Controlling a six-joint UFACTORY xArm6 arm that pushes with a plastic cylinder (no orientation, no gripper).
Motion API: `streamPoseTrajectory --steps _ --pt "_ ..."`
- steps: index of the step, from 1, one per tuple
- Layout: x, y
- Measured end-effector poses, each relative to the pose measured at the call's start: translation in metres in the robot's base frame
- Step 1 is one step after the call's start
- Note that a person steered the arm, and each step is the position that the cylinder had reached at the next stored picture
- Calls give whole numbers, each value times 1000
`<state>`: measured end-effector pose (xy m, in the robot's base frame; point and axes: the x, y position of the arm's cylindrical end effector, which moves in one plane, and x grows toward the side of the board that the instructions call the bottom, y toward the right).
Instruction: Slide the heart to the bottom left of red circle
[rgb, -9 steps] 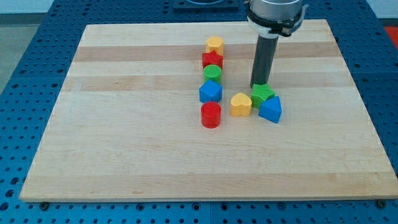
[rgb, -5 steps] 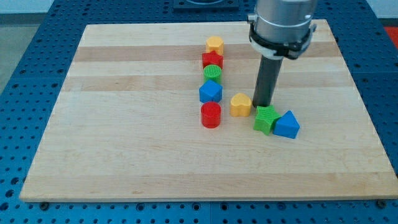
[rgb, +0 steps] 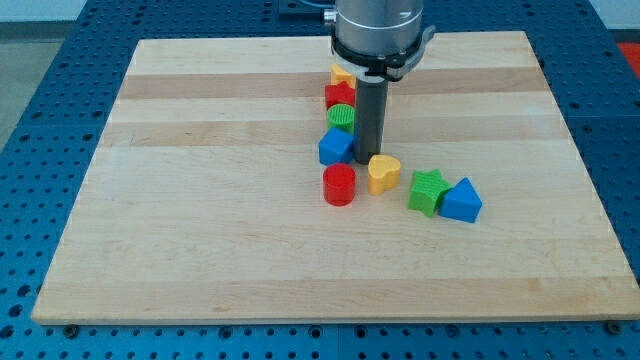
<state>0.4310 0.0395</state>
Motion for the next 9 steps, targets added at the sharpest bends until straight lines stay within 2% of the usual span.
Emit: streamPoseTrajectory --steps 2,5,6,8,9 --pt "0 41" --pt "24 41" --pt "15 41" --pt "-48 42" --pt "-30 41"
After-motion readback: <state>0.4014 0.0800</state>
